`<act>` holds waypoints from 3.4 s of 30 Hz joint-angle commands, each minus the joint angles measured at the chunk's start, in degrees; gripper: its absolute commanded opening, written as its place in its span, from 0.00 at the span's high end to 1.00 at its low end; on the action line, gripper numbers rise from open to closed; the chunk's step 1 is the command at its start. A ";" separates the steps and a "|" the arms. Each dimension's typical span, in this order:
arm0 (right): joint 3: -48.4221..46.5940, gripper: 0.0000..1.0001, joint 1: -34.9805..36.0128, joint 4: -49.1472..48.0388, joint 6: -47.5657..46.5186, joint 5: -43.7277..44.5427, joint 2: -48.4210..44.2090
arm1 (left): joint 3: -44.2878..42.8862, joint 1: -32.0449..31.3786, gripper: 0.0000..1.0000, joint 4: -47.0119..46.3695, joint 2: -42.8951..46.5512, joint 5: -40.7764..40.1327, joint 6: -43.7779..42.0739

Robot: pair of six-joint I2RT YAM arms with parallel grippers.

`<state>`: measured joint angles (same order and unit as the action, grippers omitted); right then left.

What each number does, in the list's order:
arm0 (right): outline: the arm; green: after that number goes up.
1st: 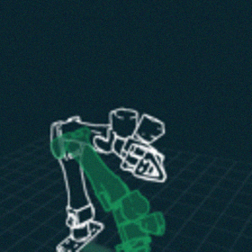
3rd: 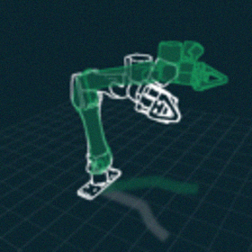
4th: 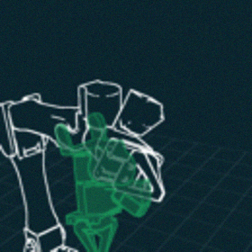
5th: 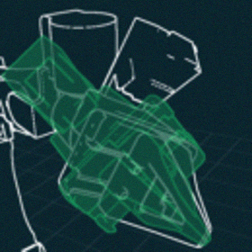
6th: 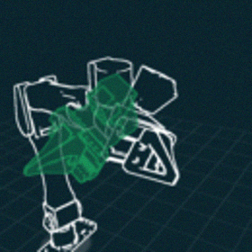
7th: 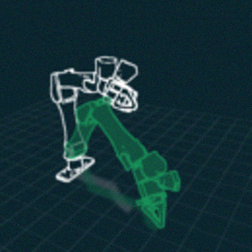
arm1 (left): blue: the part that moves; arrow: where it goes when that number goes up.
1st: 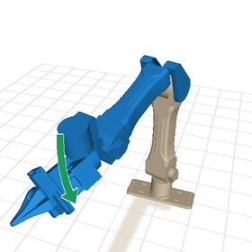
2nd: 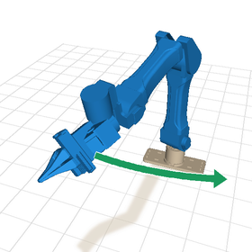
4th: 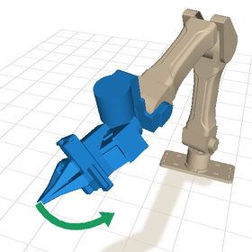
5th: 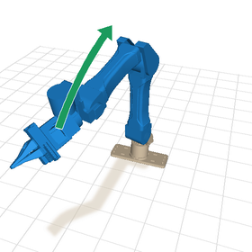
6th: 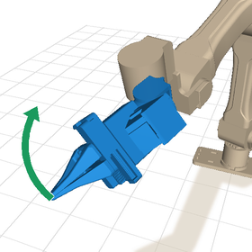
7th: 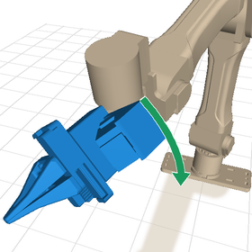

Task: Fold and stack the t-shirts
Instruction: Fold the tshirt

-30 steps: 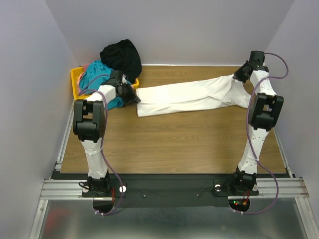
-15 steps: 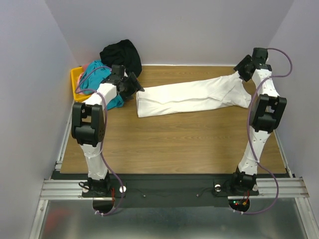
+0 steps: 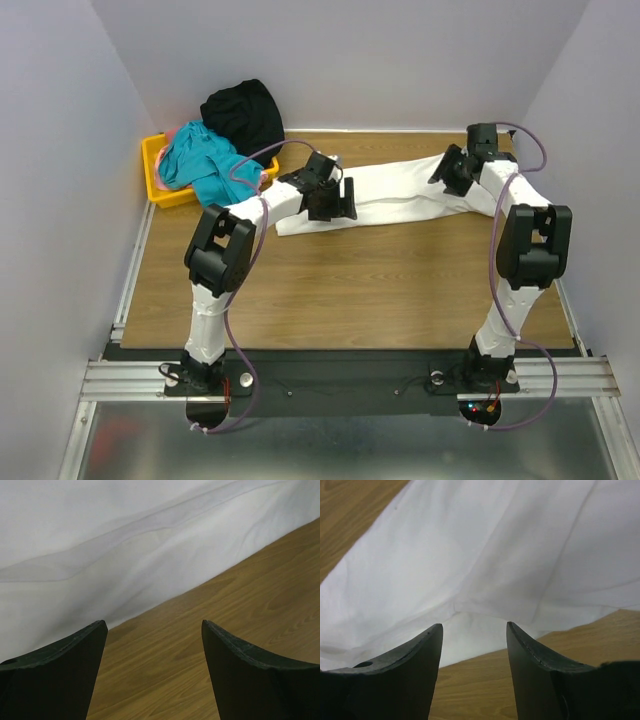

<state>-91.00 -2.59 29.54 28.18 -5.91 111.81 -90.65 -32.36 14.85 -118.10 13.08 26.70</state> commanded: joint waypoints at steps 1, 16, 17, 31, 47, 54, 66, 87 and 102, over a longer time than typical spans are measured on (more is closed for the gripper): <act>1.88 0.41 -0.84 -1.06 -1.29 0.20 -2.04 | 1.87 0.81 0.12 -2.63 -0.37 -1.04 -2.44; 2.32 0.43 -0.57 -1.06 -1.20 3.27 0.95 | 6.98 0.81 0.12 -3.25 0.24 -2.97 -3.41; 2.49 0.44 -0.57 -1.06 -1.20 3.45 1.13 | 6.98 0.81 0.12 -3.25 0.42 -2.97 -3.23; -0.14 0.49 -0.57 -0.98 -1.56 4.95 6.05 | 1.35 0.81 0.11 -1.32 1.30 -2.97 -2.27; -6.46 0.92 -0.57 -0.80 -1.38 5.47 6.31 | 4.52 0.81 0.11 -1.41 -1.78 -8.07 -3.85; -12.70 1.00 -0.57 -0.36 -1.47 5.04 11.31 | 7.59 0.81 0.11 -1.49 -0.73 -8.51 -3.50; -26.50 0.99 -0.57 -0.45 0.73 0.82 21.69 | 10.23 0.81 0.11 -1.67 -0.20 -8.07 -2.00; -35.65 0.80 0.65 -0.45 -1.82 -8.76 28.64 | 11.02 0.81 0.11 -1.23 -0.90 -7.46 -1.65; -39.51 0.40 1.27 -0.71 -4.45 -14.83 26.27 | 11.55 0.81 0.11 -1.32 -0.64 -7.46 -1.39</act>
<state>-127.11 -1.34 31.00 24.40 -20.18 141.47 -82.17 -31.77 6.81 -117.75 6.59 25.02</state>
